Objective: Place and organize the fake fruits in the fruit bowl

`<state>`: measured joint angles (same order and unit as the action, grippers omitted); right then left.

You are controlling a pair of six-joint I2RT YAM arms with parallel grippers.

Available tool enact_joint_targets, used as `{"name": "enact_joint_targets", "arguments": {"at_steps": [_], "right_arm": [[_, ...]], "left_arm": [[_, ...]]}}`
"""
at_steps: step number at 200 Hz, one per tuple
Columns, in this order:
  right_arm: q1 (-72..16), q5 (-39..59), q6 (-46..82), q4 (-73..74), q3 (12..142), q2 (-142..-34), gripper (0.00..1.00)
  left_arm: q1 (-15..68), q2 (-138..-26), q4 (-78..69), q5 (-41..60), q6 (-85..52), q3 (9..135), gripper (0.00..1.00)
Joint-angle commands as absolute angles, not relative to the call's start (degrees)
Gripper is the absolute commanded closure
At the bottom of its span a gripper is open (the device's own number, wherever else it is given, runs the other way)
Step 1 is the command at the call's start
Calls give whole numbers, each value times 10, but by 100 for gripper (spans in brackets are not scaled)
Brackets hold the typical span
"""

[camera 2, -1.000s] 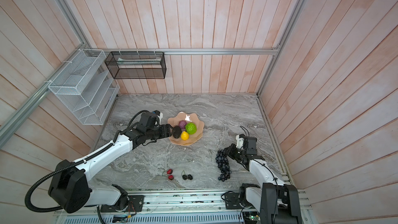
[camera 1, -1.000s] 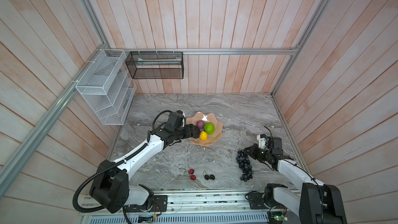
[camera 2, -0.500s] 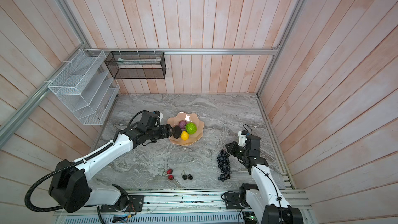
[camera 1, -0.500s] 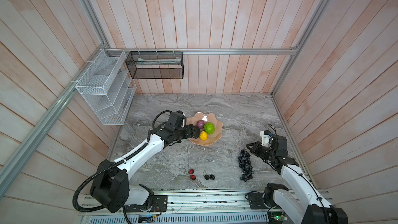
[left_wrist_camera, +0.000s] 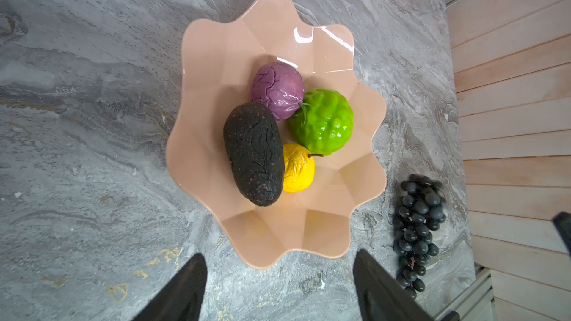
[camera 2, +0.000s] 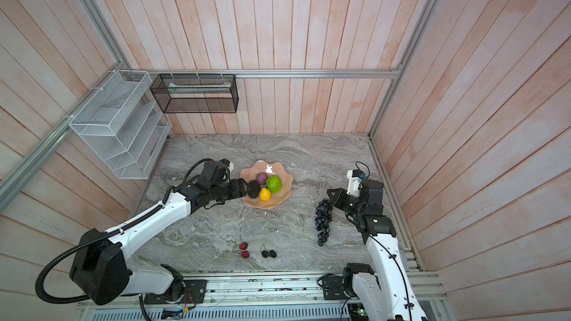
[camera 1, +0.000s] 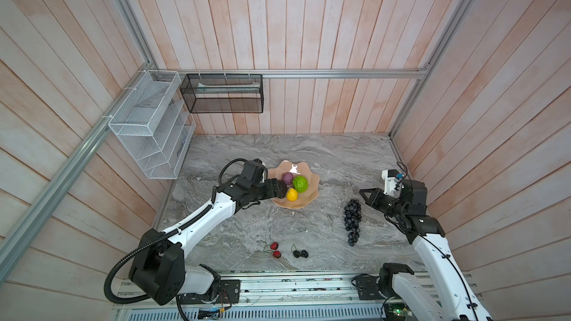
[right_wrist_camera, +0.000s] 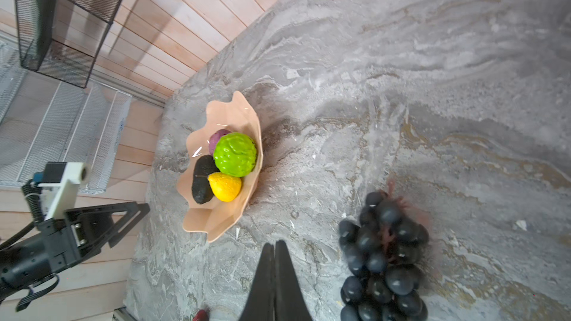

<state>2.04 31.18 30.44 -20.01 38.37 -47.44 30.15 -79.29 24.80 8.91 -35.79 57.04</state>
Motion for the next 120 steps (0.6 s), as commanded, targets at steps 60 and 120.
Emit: {"name": "enact_joint_targets", "arguments": {"at_steps": [60,120], "right_arm": [[-69,270,271,-271,574,-576,100],[1,250,297,-183,431,-563,66]], "left_arm": [[304,-776,259,75,-362,572,23],[304,-756,258,68,-360,552,23]]}}
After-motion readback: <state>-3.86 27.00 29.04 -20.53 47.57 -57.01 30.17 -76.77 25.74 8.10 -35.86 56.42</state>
